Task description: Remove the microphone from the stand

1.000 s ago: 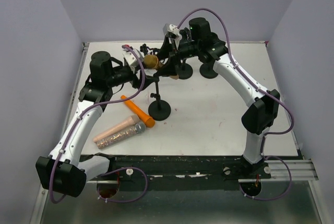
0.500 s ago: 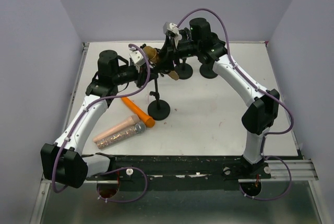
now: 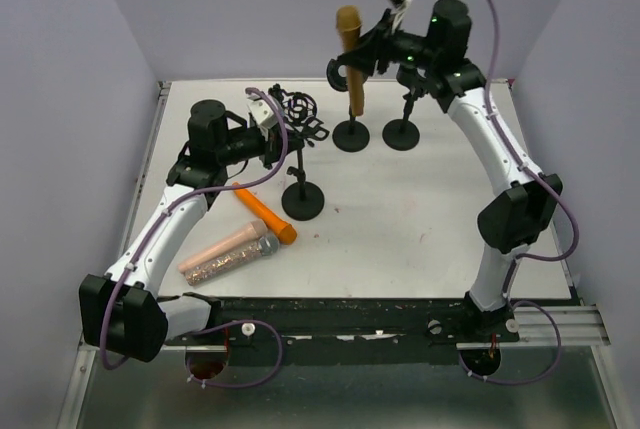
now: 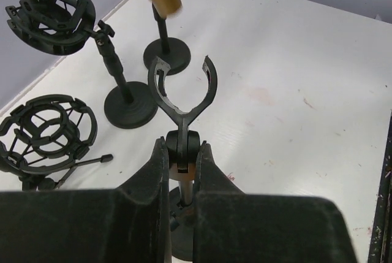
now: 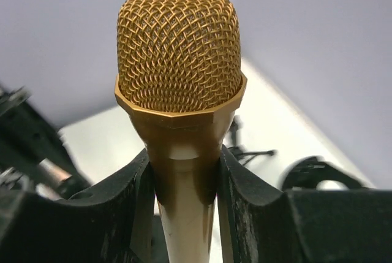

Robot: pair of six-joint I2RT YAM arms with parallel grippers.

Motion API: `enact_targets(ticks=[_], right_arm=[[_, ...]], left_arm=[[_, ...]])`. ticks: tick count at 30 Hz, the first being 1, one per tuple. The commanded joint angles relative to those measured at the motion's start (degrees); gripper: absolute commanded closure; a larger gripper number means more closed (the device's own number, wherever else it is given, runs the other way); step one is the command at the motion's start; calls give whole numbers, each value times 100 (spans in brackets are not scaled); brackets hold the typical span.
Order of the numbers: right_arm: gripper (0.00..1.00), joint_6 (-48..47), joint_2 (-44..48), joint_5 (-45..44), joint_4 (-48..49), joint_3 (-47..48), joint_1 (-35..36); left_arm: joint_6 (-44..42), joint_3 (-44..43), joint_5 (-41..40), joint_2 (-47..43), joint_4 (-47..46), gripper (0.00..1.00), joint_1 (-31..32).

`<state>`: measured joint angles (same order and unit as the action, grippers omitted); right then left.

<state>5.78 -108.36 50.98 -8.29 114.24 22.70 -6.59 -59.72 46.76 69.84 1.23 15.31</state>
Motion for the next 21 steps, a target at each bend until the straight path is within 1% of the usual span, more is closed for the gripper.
enact_targets(ticks=[1,3,4,5,7,11,14,16,21], right_arm=[[100,653,200,-205,1066,284,-371],[99,731,323,209,1207,-40,-319],[99,705,420,324,1207,-242,-266],[99,653,508,394,1199,-400,-222],[99,669,613,579,1216,-612,-161],[99,1345,640,957,1777,-701,-82],[99,1548,553,1063,1971,-491,59],[99,1715,491,1089,2103,-332,164],[99,2111,324,1089,2437,-130,375]], left_arm=[[-185,102,140,-15,237,88,77],[34,-73,88,-50,219,54,77],[183,-153,9,-85,184,46,77],[297,-301,-61,-102,175,41,77],[482,-591,-158,-111,219,35,77],[887,-1198,-10,-33,184,26,95],[1159,-1742,210,222,263,23,139],[1318,-2033,210,424,351,23,200],[1836,-2456,184,863,114,23,349]])
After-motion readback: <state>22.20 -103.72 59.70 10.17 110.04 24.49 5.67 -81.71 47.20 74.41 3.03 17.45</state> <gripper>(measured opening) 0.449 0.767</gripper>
